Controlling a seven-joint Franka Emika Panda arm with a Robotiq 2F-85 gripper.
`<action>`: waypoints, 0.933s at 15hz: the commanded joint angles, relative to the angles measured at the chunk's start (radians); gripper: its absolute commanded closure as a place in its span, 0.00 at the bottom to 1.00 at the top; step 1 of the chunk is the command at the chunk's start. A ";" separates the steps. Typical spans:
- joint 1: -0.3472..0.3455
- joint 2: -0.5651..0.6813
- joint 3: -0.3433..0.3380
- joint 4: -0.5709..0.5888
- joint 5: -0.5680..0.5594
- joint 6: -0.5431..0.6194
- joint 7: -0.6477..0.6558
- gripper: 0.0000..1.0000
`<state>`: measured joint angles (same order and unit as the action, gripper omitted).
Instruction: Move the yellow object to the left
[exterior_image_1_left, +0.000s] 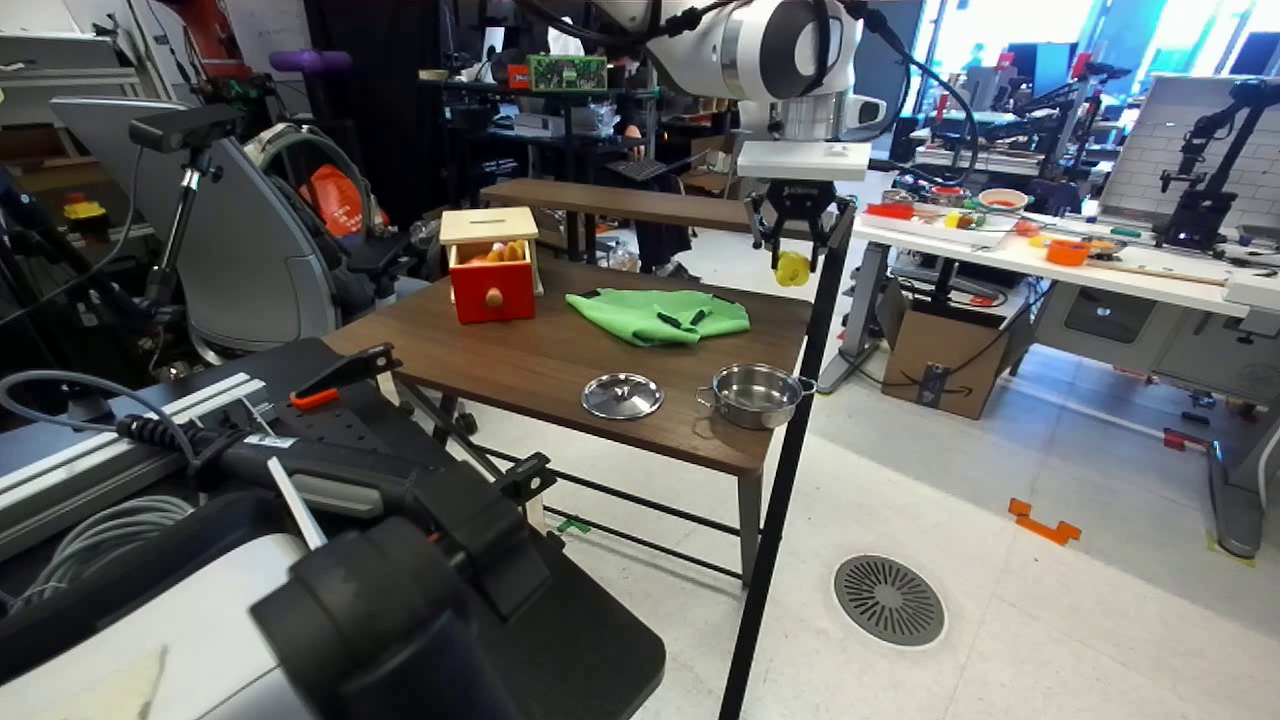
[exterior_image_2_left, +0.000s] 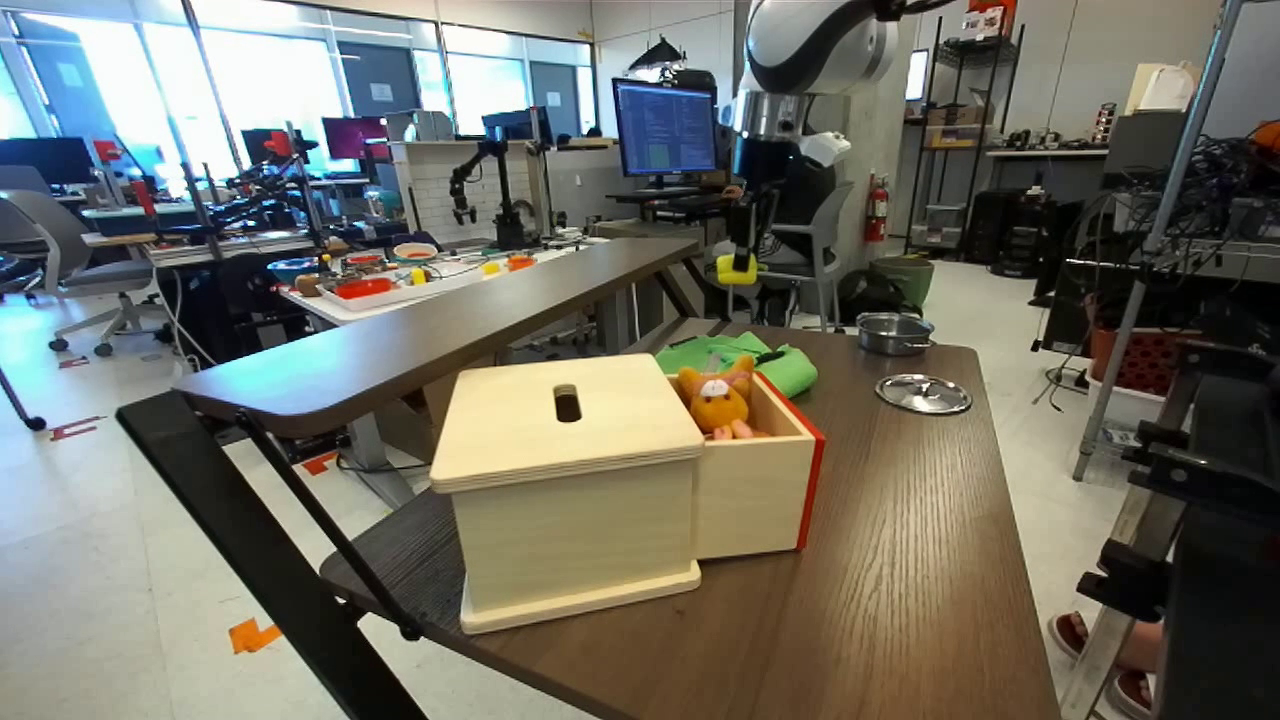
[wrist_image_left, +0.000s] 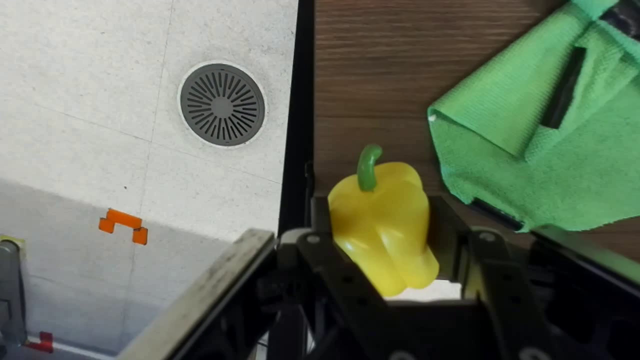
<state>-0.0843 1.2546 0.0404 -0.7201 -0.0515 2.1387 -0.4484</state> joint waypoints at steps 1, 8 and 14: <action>0.039 -0.143 -0.002 -0.198 -0.014 0.034 0.016 0.75; 0.089 -0.349 0.010 -0.505 -0.031 0.071 0.027 0.75; 0.113 -0.513 0.027 -0.784 -0.080 0.125 0.020 0.75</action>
<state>0.0205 0.8622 0.0554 -1.3105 -0.0973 2.2067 -0.4339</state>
